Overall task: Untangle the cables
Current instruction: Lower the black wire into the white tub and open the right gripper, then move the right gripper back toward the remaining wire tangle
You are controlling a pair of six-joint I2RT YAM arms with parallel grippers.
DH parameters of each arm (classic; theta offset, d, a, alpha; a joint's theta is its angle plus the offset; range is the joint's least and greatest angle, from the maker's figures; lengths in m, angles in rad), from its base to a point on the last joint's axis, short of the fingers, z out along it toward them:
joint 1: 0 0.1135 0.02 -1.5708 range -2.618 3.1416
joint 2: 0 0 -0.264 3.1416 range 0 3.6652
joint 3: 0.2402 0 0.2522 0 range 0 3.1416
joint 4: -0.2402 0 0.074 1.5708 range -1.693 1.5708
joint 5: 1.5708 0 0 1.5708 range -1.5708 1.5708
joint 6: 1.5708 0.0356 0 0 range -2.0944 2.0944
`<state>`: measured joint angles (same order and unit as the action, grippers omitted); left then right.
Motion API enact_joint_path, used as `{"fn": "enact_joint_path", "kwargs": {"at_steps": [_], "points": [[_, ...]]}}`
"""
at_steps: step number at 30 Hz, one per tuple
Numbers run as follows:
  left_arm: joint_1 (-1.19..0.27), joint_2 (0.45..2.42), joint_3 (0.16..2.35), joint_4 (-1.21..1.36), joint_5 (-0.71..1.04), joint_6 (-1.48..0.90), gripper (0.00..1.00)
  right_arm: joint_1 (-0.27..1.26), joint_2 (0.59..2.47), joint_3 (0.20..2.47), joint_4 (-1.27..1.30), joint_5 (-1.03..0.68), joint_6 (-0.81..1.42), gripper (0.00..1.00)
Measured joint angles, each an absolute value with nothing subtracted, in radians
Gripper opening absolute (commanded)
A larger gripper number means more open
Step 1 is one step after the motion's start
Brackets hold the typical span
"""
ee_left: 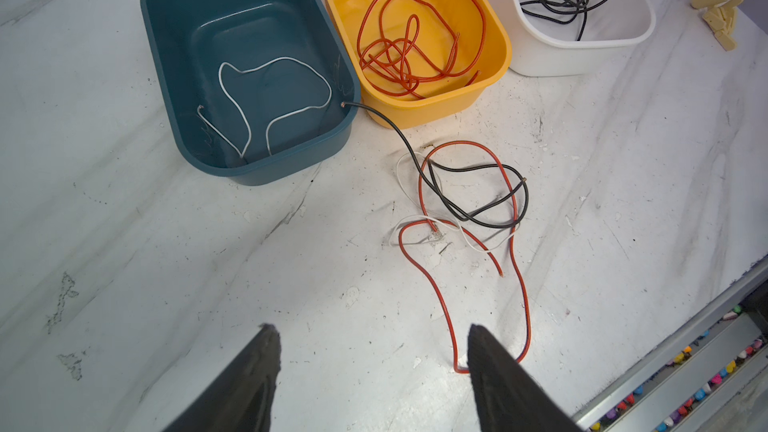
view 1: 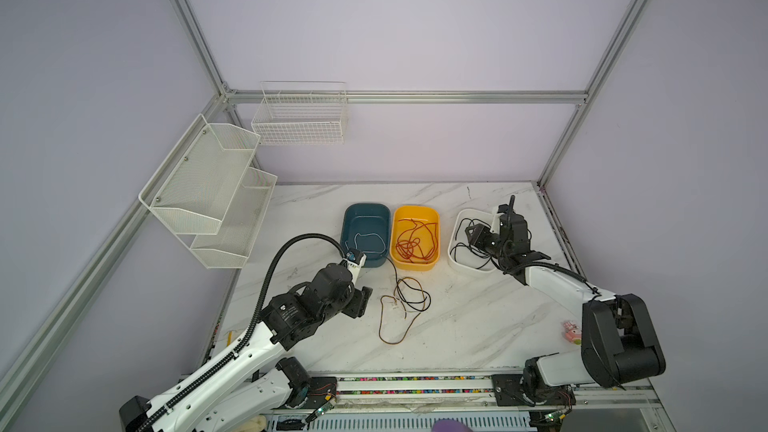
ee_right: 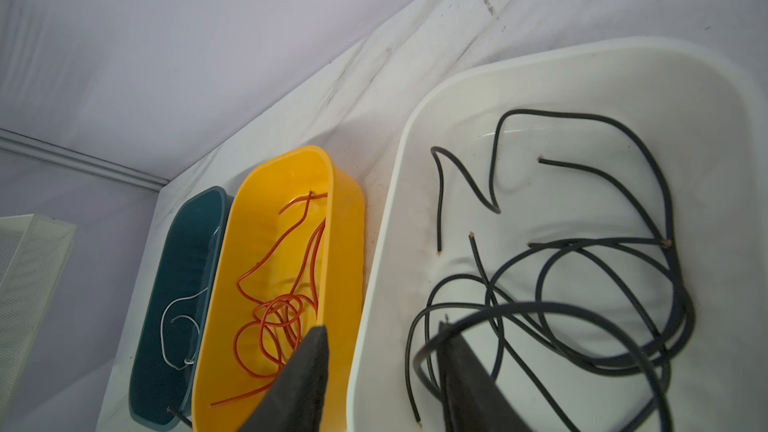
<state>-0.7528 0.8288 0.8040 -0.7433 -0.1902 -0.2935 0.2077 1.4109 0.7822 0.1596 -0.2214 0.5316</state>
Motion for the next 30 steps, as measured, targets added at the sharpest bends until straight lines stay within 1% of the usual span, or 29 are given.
{"fn": "enact_joint_path", "kwargs": {"at_steps": [9, 16, 21, 24, 28, 30], "points": [[-0.753, 0.830, 0.804, -0.743, -0.188, -0.292, 0.71, 0.208, 1.263, 0.797, 0.009, -0.213, 0.526, 0.58], [-0.753, 0.832, 0.804, -0.744, -0.187, -0.292, 0.71, 0.208, 1.191, 0.812, -0.057, -0.214, 0.502, 0.58], [-0.753, 0.833, 0.804, -0.747, -0.186, -0.292, 0.71, 0.224, 1.148, 0.784, -0.055, -0.287, 0.492, 0.59], [-0.753, 0.833, 0.804, -0.749, -0.186, -0.292, 0.71, 0.310, 1.129, 0.770, -0.052, -0.307, 0.480, 0.59], [-0.753, 0.834, 0.804, -0.750, -0.186, -0.292, 0.71, 0.512, 1.147, 0.770, -0.054, -0.276, 0.462, 0.59], [-0.753, 0.834, 0.804, -0.750, -0.186, -0.292, 0.71, 0.587, 1.158, 0.763, -0.047, -0.263, 0.463, 0.59]]}}
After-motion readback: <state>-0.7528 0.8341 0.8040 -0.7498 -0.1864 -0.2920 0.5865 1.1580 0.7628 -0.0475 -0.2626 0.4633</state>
